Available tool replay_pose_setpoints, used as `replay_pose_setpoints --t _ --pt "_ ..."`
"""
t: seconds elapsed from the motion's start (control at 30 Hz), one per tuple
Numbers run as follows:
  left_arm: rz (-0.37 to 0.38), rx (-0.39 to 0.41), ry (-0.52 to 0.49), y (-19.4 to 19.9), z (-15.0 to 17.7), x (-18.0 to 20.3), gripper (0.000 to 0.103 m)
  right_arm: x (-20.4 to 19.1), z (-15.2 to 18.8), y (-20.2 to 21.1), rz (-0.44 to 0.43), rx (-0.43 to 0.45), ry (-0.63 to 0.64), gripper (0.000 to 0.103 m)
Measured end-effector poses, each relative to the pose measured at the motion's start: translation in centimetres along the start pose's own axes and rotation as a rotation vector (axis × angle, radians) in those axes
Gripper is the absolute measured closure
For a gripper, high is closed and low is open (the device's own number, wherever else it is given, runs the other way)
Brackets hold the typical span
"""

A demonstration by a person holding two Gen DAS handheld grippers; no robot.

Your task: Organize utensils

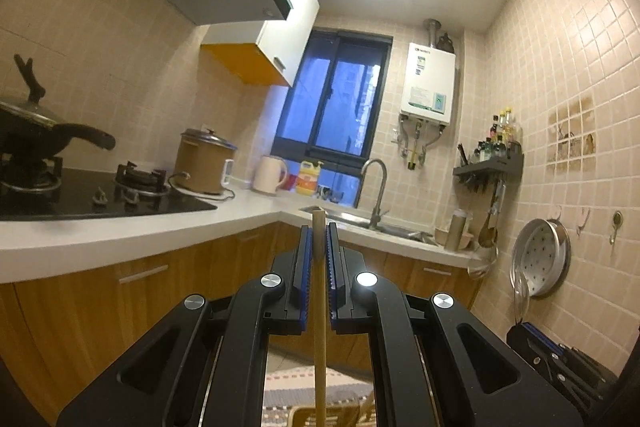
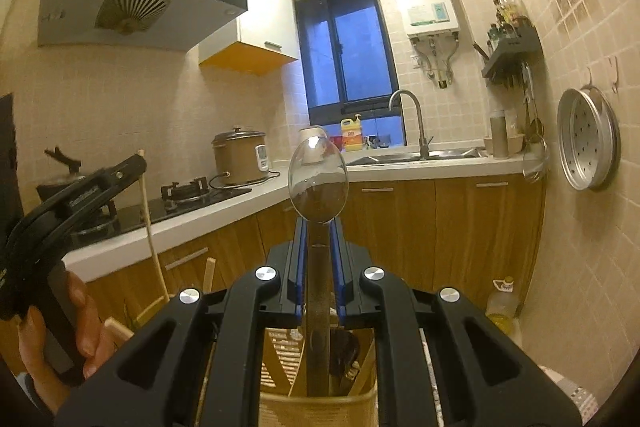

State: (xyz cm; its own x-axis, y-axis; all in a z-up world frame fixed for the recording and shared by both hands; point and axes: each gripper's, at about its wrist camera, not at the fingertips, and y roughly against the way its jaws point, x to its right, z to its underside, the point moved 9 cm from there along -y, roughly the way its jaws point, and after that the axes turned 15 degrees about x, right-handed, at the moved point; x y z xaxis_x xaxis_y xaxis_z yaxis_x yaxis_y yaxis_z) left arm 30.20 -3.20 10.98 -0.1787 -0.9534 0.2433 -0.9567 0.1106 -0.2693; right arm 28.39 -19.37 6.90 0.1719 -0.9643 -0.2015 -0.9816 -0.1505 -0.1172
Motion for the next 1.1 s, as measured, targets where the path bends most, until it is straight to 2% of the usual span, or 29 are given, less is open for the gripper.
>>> replay_pose_setpoints --t 0.13,0.2,0.23,0.37,0.43,0.5,0.67,0.8,0.87,0.93,1.1 --pt "0.020 -0.039 0.000 1.2 0.6 -0.1 0.098 -0.4 0.2 1.4 0.012 0.002 0.044 0.093" --pt "0.030 -0.068 -0.007 2.1 0.7 -0.1 0.094 -0.4 0.0 2.2 0.034 0.006 0.070 0.090" --pt "0.037 -0.081 -0.018 2.4 0.8 0.0 0.087 -0.6 0.1 2.6 0.022 -0.010 0.078 0.088" --pt "0.049 -0.130 -0.041 3.8 1.0 -0.2 0.086 -0.5 0.9 3.0 0.001 -0.080 0.068 0.087" --pt "0.044 -0.148 -0.034 4.3 1.1 -0.7 0.086 0.0 1.3 3.2 -0.012 -0.125 0.013 0.087" --pt "0.037 -0.167 -0.025 5.2 1.3 -1.2 0.086 0.4 1.1 4.1 0.001 -0.127 0.006 0.087" --pt "0.031 -0.216 0.030 8.2 1.1 -2.3 0.069 0.3 1.4 8.2 0.006 -0.188 0.025 0.087" --pt "0.016 -0.244 0.020 11.9 1.1 -2.4 0.057 0.4 2.0 11.4 0.039 -0.213 0.000 0.076" --pt "0.022 -0.278 0.013 13.7 1.5 -2.1 0.044 0.3 2.5 12.8 0.048 -0.227 -0.017 0.076" --pt "0.014 -0.295 0.003 15.9 2.2 -1.8 0.037 0.3 3.2 14.3 0.073 -0.240 -0.024 0.076" --pt "0.001 -0.304 -0.058 20.3 3.9 -0.7 0.029 0.3 4.0 16.6 0.132 -0.243 0.001 0.076"
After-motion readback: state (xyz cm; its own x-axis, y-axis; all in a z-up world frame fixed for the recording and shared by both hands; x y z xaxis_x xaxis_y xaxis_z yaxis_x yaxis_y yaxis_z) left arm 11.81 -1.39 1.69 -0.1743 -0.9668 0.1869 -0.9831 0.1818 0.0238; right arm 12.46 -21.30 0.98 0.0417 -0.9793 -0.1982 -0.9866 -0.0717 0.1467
